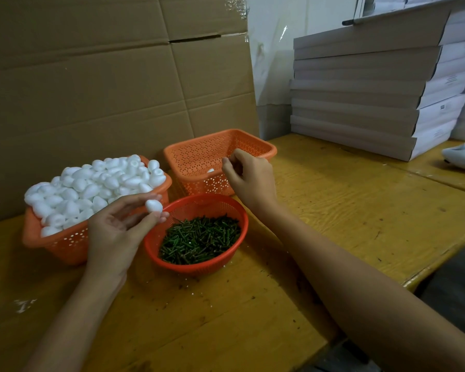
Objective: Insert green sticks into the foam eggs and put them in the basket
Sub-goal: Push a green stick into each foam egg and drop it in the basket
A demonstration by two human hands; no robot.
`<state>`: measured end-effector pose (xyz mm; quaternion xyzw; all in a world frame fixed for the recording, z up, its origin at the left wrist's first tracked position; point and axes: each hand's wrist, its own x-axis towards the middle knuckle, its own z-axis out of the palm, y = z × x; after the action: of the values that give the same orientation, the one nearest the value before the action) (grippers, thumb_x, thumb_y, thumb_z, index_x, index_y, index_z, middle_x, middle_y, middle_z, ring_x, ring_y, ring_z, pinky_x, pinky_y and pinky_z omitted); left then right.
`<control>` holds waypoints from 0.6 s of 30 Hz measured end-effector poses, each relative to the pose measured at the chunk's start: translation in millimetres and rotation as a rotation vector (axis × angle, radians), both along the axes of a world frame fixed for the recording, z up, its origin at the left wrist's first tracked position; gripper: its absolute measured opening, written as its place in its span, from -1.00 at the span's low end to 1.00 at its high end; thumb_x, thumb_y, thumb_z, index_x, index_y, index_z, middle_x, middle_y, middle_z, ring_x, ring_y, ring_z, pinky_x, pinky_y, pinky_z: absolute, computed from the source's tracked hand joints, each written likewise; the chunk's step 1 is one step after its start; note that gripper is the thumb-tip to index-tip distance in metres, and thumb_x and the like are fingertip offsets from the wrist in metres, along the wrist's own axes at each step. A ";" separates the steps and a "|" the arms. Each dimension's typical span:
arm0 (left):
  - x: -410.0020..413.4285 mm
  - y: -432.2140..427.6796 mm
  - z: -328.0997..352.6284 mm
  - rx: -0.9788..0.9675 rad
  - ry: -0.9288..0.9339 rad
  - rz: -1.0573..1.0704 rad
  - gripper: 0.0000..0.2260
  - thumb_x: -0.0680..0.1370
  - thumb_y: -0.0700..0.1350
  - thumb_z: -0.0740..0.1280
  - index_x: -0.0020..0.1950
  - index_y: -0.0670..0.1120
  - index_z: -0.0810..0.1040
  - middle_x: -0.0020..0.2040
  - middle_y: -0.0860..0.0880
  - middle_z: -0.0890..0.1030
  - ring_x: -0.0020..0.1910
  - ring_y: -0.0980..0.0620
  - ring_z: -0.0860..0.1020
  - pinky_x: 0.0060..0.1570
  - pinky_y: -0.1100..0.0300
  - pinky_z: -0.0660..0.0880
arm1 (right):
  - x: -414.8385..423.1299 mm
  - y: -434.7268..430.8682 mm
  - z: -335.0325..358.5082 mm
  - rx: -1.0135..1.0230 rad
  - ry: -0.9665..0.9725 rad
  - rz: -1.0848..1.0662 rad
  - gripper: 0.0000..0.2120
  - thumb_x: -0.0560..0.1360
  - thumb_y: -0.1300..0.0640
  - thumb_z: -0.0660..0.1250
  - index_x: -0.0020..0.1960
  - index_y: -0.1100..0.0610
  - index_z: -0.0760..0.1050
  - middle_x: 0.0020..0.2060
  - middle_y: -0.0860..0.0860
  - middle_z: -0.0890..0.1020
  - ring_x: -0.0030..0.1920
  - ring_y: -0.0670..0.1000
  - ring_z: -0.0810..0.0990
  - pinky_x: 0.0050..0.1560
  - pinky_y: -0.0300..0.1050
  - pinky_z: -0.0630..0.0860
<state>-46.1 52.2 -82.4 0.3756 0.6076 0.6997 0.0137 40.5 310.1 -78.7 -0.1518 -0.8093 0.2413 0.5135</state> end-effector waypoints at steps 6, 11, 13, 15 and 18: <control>-1.3 1.8 -2.8 0.015 -0.049 0.059 -0.74 0.44 -0.22 0.59 0.10 -0.02 0.77 -0.04 -0.11 0.79 -0.06 -0.13 0.78 0.04 0.16 0.70 | 0.6 -1.5 0.1 0.001 -0.005 0.002 -0.70 0.65 0.01 0.31 -0.22 0.11 0.49 -0.46 -0.07 0.51 -0.46 -0.08 0.49 -0.44 -0.13 0.34; -4.9 2.8 -2.9 0.027 -0.050 0.050 -0.74 0.53 -0.29 0.52 0.16 -0.02 0.76 0.02 -0.14 0.78 -0.07 -0.16 0.78 -0.03 0.17 0.71 | 1.4 -1.6 0.3 0.003 -0.007 0.000 -0.70 0.65 0.02 0.32 -0.23 0.11 0.49 -0.47 -0.08 0.50 -0.46 -0.07 0.48 -0.44 -0.16 0.32; -4.1 4.0 -3.1 0.042 -0.061 0.036 -0.74 0.57 -0.32 0.49 0.17 -0.02 0.75 0.10 -0.12 0.77 -0.07 -0.17 0.78 -0.05 0.17 0.71 | 1.4 -2.0 0.4 0.001 -0.009 0.004 -0.70 0.65 0.02 0.31 -0.22 0.12 0.50 -0.46 -0.06 0.52 -0.45 -0.06 0.50 -0.43 -0.12 0.35; -3.8 4.5 -3.1 0.047 -0.062 0.027 -0.74 0.59 -0.34 0.46 0.12 0.00 0.76 0.12 -0.11 0.76 -0.07 -0.19 0.78 -0.05 0.16 0.71 | 1.3 -2.0 0.8 0.000 -0.008 0.006 -0.70 0.65 0.02 0.32 -0.22 0.13 0.50 -0.45 -0.05 0.53 -0.45 -0.04 0.50 -0.42 -0.08 0.37; -3.8 3.6 -2.5 0.043 -0.059 0.016 -0.75 0.60 -0.34 0.44 0.08 0.00 0.75 0.13 -0.11 0.75 -0.07 -0.20 0.77 -0.07 0.16 0.71 | 1.8 -1.8 1.2 0.001 -0.004 0.003 -0.70 0.65 0.02 0.32 -0.22 0.13 0.50 -0.45 -0.05 0.53 -0.45 -0.04 0.50 -0.42 -0.06 0.38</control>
<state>-49.9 55.7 -85.0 0.3500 0.5947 0.7235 0.0181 42.3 308.3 -77.6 -0.1508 -0.8108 0.2413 0.5115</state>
